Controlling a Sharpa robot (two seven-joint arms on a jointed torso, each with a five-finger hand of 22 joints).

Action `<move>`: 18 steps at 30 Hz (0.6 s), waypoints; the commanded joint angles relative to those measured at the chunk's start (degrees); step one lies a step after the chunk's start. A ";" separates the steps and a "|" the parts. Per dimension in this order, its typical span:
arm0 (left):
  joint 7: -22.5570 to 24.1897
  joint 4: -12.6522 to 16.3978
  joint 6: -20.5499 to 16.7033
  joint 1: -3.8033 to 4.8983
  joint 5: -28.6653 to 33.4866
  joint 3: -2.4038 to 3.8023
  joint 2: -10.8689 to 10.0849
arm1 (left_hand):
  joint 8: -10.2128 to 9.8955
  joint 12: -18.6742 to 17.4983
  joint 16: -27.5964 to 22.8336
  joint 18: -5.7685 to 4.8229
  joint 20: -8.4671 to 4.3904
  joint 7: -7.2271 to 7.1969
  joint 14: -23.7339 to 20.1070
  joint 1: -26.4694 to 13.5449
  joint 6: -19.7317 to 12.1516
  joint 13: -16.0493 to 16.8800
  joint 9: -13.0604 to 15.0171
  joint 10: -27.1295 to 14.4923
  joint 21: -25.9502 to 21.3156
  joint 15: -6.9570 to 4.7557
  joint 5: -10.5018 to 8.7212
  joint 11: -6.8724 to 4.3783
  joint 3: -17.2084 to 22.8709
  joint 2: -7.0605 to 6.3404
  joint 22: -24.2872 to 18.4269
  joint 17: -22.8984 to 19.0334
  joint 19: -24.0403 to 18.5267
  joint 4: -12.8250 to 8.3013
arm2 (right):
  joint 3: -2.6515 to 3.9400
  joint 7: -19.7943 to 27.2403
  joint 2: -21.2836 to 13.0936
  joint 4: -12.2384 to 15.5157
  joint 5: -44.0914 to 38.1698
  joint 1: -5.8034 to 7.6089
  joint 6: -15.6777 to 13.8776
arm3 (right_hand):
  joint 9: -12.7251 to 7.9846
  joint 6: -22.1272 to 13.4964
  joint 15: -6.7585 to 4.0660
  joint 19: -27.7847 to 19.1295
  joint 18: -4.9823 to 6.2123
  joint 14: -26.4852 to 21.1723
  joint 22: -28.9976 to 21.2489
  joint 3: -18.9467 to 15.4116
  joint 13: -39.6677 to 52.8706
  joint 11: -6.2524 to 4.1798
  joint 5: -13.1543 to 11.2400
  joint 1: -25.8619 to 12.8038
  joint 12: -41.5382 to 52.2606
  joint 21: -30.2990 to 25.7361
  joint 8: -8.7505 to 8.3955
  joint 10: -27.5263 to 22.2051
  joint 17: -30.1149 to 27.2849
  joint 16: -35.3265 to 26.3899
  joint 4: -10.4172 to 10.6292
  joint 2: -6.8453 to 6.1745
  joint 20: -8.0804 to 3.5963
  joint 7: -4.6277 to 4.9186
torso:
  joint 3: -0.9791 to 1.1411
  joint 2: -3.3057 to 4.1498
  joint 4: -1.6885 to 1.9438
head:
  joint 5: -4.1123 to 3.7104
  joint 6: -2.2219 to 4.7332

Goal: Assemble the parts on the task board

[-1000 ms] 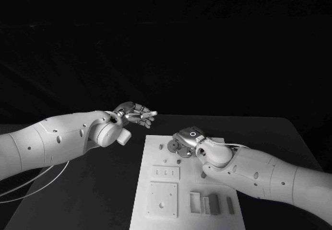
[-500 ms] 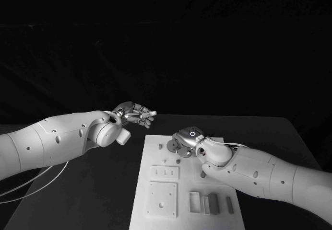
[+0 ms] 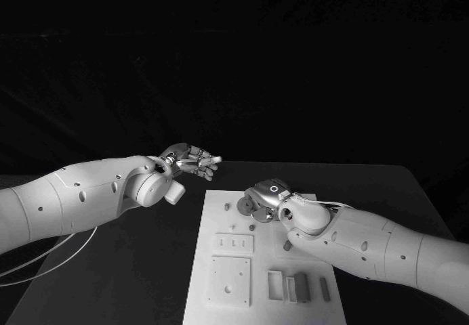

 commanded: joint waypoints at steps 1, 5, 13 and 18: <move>0.49 0.05 0.69 0.07 -0.09 0.06 0.08 | -0.33 -0.25 -0.32 1.16 0.01 0.14 -0.02 0.47 0.24 0.10 0.07 0.49 -0.25 0.29 -0.24 0.07 -0.25 -0.10 0.08 0.10 -0.25 -0.04 | -0.17 0.35 -0.06 0.18 -0.14 -0.23 1.53 | -0.08 0.54 -0.14 -0.48 3.63 -0.15 0.05 -0.33 0.07 -0.10 0.24 0.22 -0.04 -0.09 0.17 -0.07 0.08 -0.03 -0.12 -0.25 -0.09 0.08 | 0.01 0.01 0.04 | -0.02 -0.02; 0.50 0.05 0.71 0.07 -0.09 0.06 0.09 | -0.33 -0.26 -0.34 1.16 0.01 0.14 -0.02 0.47 0.24 0.11 0.07 0.49 -0.25 0.29 -0.24 0.08 -0.26 -0.10 0.09 0.11 -0.25 -0.04 | -0.17 0.38 -0.08 0.38 -0.14 -0.24 1.38 | -0.05 0.75 -0.14 -0.47 3.63 -0.14 0.06 -0.34 0.08 -0.10 0.26 0.31 -0.06 -0.08 0.29 -0.04 0.09 -0.03 -0.06 -0.24 -0.08 0.08 | 0.00 0.01 0.03 | 0.00 0.01; 0.50 0.04 0.70 0.07 -0.09 0.06 0.09 | -0.34 -0.28 -0.36 1.16 0.01 0.14 -0.01 0.48 0.24 0.12 0.08 0.49 -0.26 0.29 -0.24 0.08 -0.26 -0.09 0.10 0.13 -0.25 -0.04 | -0.18 0.35 -0.04 0.41 -0.17 -0.24 1.42 | 0.01 1.17 -0.15 -0.46 3.63 -0.06 0.08 -0.36 0.09 -0.14 0.26 0.39 -0.09 -0.07 0.54 0.02 0.19 -0.02 -0.02 -0.10 -0.04 0.04 | -0.02 0.00 0.05 | 0.00 0.04; 0.50 0.06 0.74 0.07 -0.08 0.06 0.13 | -0.34 -0.29 -0.38 1.16 0.01 0.14 0.00 0.49 0.25 0.13 0.09 0.50 -0.27 0.29 -0.24 0.08 -0.26 -0.09 0.11 0.15 -0.25 -0.04 | -0.18 0.23 0.02 0.43 -0.22 -0.24 1.28 | 0.01 1.20 -0.15 -0.46 3.63 -0.09 0.08 -0.38 0.09 -0.14 0.26 0.39 -0.09 -0.07 0.56 0.03 0.14 -0.03 -0.02 -0.13 -0.03 0.04 | -0.04 0.02 0.05 | 0.02 0.02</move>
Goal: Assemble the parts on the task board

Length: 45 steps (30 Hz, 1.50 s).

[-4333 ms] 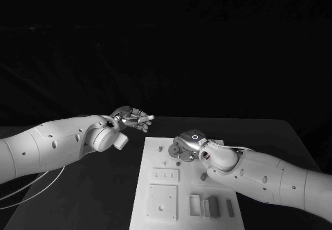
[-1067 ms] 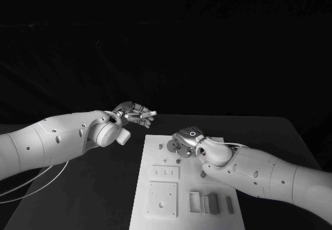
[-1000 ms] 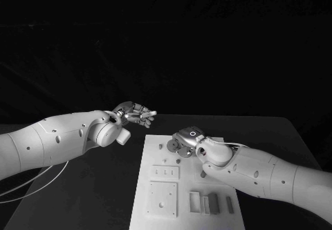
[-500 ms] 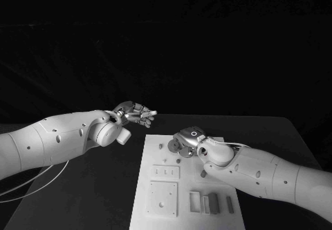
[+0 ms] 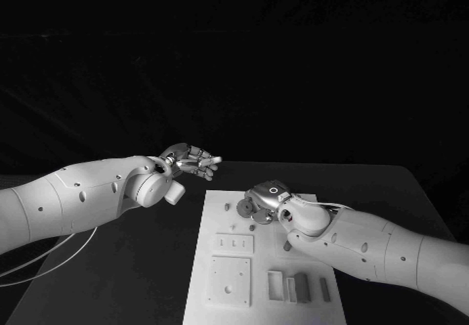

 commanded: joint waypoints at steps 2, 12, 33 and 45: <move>0.50 0.08 0.71 0.07 -0.08 0.06 0.12 | -0.34 -0.29 -0.39 0.63 0.01 0.14 0.00 0.50 0.25 0.09 0.11 0.50 -0.27 0.29 -0.24 0.08 -0.26 -0.09 0.07 0.06 -0.25 -0.04 | -0.05 0.11 0.15 0.02 -0.28 -0.08 0.84 | 0.01 0.70 -0.16 -0.38 3.63 -0.11 0.09 -0.39 0.05 -0.12 0.25 0.38 -0.10 -0.07 0.37 0.03 -0.03 -0.03 -0.03 -0.18 -0.12 0.11 | -0.02 0.01 0.02 | 0.02 -0.03; 0.47 0.09 0.68 0.07 -0.08 0.06 0.13 | -0.35 -0.32 -0.41 0.62 0.01 0.14 0.01 0.50 0.25 0.10 0.12 0.51 -0.28 0.29 -0.24 0.08 -0.28 -0.10 0.08 0.09 -0.25 -0.04 | -0.05 -0.40 0.45 -0.26 -0.22 -0.07 0.36 | -0.45 -0.64 0.06 -0.38 3.63 -0.54 -0.01 -0.75 0.04 0.18 0.27 -0.44 -0.34 -0.25 -0.38 -0.01 -0.60 -0.25 0.42 -2.16 0.03 0.44 | -0.02 0.01 0.01 | 0.06 -0.05; 0.41 0.08 0.76 0.07 -0.08 0.06 0.09 | -0.37 -0.37 -0.48 0.62 0.02 0.14 0.03 0.52 0.26 0.13 0.14 0.52 -0.31 0.30 -0.24 0.08 -0.29 -0.10 0.11 0.16 -0.24 -0.04 | -0.04 -0.27 0.16 -0.39 0.44 -0.07 -1.20 | -1.03 -3.94 0.66 0.01 3.63 -0.81 -0.29 1.35 0.37 0.79 0.20 -0.94 -0.31 -0.57 -1.60 -0.43 -0.75 -0.33 3.64 -4.79 -0.01 1.08 | 0.01 0.02 -0.02 | 0.10 -0.03; 0.31 0.09 0.58 0.07 -0.08 0.06 0.10 | -0.40 -0.41 -0.51 0.62 0.02 0.16 0.04 0.49 0.23 0.14 0.15 0.51 -0.33 0.30 -0.24 0.09 -0.31 -0.11 0.12 0.19 -0.24 -0.03 | -0.03 5.51 -0.46 -0.17 9.71 -0.07 4.06 | -0.15 -0.12 0.02 -0.50 3.63 -0.79 0.13 0.49 0.55 0.04 0.23 -1.91 -0.23 -0.37 0.82 -0.31 -0.31 -0.16 2.79 0.29 0.17 0.27 | -0.01 0.01 -0.02 | 0.18 -0.20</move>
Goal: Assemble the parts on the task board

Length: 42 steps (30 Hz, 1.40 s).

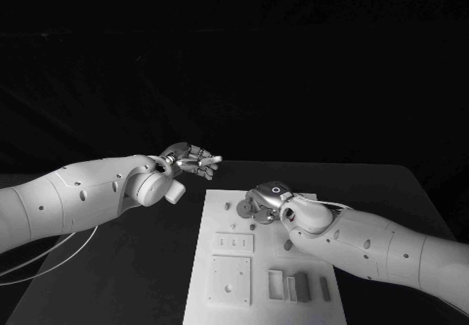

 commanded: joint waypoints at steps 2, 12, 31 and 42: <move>0.32 0.14 0.58 0.07 -0.07 0.06 0.09 | -0.41 -0.22 -0.31 1.18 0.02 0.16 0.04 0.46 0.22 0.06 0.07 0.31 -0.33 0.30 -0.24 -0.09 -0.32 -0.11 0.10 0.07 -0.23 -0.02 | -0.06 3.49 0.05 -0.58 5.19 -0.06 3.91 | 0.10 0.59 -0.25 -0.58 3.62 -0.81 0.18 -0.26 0.18 -0.33 0.23 -1.08 0.00 -0.07 0.45 -0.30 -0.27 0.08 0.44 2.92 0.05 0.10 | 0.01 0.00 -0.04 | 0.10 -0.10; 0.16 0.15 0.47 0.07 -0.07 0.06 0.04 | -0.49 -0.31 -0.37 1.18 0.03 0.21 0.06 0.32 0.11 0.06 0.06 0.23 -0.35 0.31 -0.24 -0.04 -0.36 -0.12 0.13 0.12 -0.21 -0.01 | -0.06 2.89 0.30 -1.73 6.18 -0.05 5.39 | -0.35 -0.64 -0.08 -1.00 3.62 -1.65 0.35 -0.71 0.43 -0.07 0.25 -2.39 0.03 -0.08 -0.25 -0.85 -0.66 0.12 0.55 2.60 0.18 0.35 | 0.01 0.00 0.01 | 0.03 -0.15; -0.18 0.28 0.52 0.07 -0.56 0.06 -0.32 | -0.67 -0.52 -0.51 1.18 0.03 0.32 0.06 0.34 -0.15 0.08 0.05 0.05 -0.42 0.31 -0.24 0.06 -0.37 -0.16 0.17 0.24 -0.22 -0.01 | -0.05 2.21 -1.95 0.85 6.40 0.10 5.11 | -0.77 -2.31 0.38 -1.05 3.62 -2.24 0.39 -0.05 0.76 0.40 0.23 -1.90 0.28 -0.10 -0.97 -1.43 -0.97 0.23 0.51 1.22 0.16 0.83 | 0.03 -0.04 -0.05 | 0.10 -0.03; -0.13 0.37 0.24 0.07 -0.55 0.06 -0.62 | -0.69 -0.55 -0.55 1.18 0.04 0.34 0.07 0.29 -0.18 0.09 0.07 0.04 -0.44 0.32 -0.24 0.07 -0.38 -0.16 0.18 0.27 -0.23 -0.02 | 0.62 0.52 -4.78 3.44 6.54 1.48 2.14 | -0.60 -1.57 0.43 -1.04 3.62 -2.12 0.40 -0.03 0.78 0.46 0.26 -2.07 0.34 -0.08 -0.50 -1.41 -0.86 0.28 0.72 1.39 0.18 0.90 | 0.11 -0.13 -0.30 | 0.07 0.47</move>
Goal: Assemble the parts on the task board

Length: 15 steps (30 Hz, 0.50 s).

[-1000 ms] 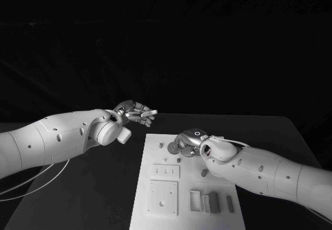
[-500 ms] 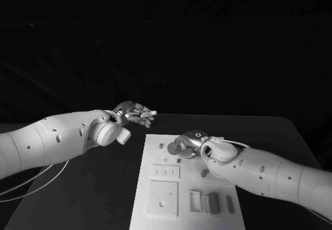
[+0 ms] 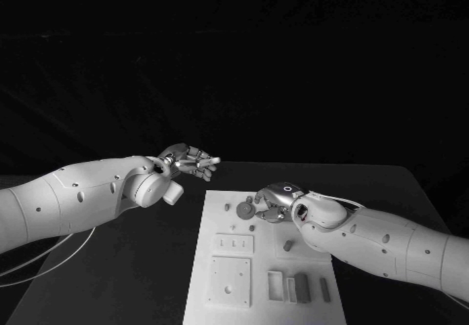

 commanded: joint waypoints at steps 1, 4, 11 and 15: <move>0.32 0.05 0.24 0.07 -0.16 0.06 0.11 | -0.24 -0.29 -0.33 0.86 0.03 0.34 0.07 0.29 -0.18 0.06 0.08 0.04 -0.22 0.32 -0.24 0.08 -0.38 -0.16 0.09 0.09 -0.23 -0.02 | 0.33 -1.16 -0.74 0.56 0.06 0.41 -1.51 | 0.09 0.64 0.12 -0.21 3.62 -0.19 0.35 0.03 0.06 0.05 0.26 -0.02 0.34 -0.08 0.36 -0.18 0.02 0.27 0.01 0.12 -0.22 0.16 | 0.07 -0.09 -0.15 | -0.06 0.30; 0.37 -0.03 0.26 0.07 -0.16 0.05 0.14 | -0.24 -0.30 -0.34 0.86 0.03 0.34 0.07 0.29 -0.18 0.07 0.09 0.04 -0.23 0.32 -0.24 0.08 -0.37 -0.16 0.09 0.10 -0.23 -0.02 | 0.97 -1.29 -1.70 0.95 0.05 0.67 -1.86 | 0.10 0.73 0.13 -0.21 3.62 -0.20 0.35 0.04 0.06 0.06 0.26 -0.02 0.34 -0.08 0.41 -0.16 -0.01 0.27 0.02 0.14 -0.22 0.16 | 0.14 -0.17 -0.20 | -0.12 0.46; 0.82 -0.69 0.32 0.04 -0.15 0.03 0.34 | -0.23 -0.31 -0.36 0.87 0.02 0.34 0.07 0.34 -0.17 0.08 0.10 0.05 -0.24 0.32 -0.24 0.07 -0.36 -0.18 0.10 0.11 -0.23 -0.05 | 2.43 -0.51 -4.83 3.14 2.31 1.42 -3.12 | 0.18 1.14 0.16 -0.17 3.62 -0.04 0.37 0.10 0.03 0.08 0.26 0.11 0.37 -0.03 0.66 -0.07 0.09 0.30 -0.09 0.07 -0.25 0.17 | 0.38 -0.44 -0.55 | -0.06 0.70; 1.29 -1.30 0.29 0.01 -0.04 -0.03 0.44 | -0.23 -0.31 -0.37 0.87 0.02 0.33 0.08 0.37 -0.15 0.09 0.11 0.06 -0.25 0.32 -0.24 0.07 -0.36 -0.19 0.10 0.13 -0.24 -0.05 | 3.63 1.65 -7.30 3.99 8.12 1.74 -3.43 | 0.22 1.39 0.17 -0.19 3.62 -0.27 0.39 0.17 0.00 0.09 0.26 0.48 0.36 -0.02 0.82 -0.04 -0.33 0.25 -0.52 -0.23 -0.29 0.18 | 0.58 -0.70 -0.88 | -0.04 0.76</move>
